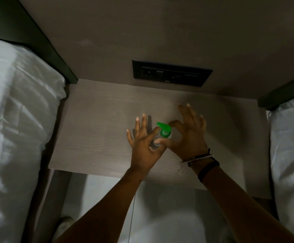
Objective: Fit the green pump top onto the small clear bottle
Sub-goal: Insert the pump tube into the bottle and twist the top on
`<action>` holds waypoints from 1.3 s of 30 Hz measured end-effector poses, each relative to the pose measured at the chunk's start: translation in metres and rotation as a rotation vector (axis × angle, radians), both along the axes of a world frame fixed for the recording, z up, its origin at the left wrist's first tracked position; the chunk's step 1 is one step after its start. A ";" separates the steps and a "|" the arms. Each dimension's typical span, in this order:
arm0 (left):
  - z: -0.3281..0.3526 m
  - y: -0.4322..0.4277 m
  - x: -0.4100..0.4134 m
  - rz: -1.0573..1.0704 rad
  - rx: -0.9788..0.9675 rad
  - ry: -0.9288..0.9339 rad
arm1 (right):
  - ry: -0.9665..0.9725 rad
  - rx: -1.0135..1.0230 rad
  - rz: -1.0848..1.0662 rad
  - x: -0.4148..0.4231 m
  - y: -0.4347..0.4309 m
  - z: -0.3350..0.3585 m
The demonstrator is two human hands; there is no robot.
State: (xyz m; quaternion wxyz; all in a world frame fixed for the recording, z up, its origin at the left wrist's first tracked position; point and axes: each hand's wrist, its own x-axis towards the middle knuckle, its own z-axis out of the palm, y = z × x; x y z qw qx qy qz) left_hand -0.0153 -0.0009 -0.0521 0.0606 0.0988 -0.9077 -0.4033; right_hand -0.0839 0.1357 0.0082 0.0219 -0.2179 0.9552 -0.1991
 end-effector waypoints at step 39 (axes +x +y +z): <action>-0.004 -0.006 -0.006 -0.012 0.042 0.037 | -0.145 -0.465 -0.368 0.043 -0.023 -0.017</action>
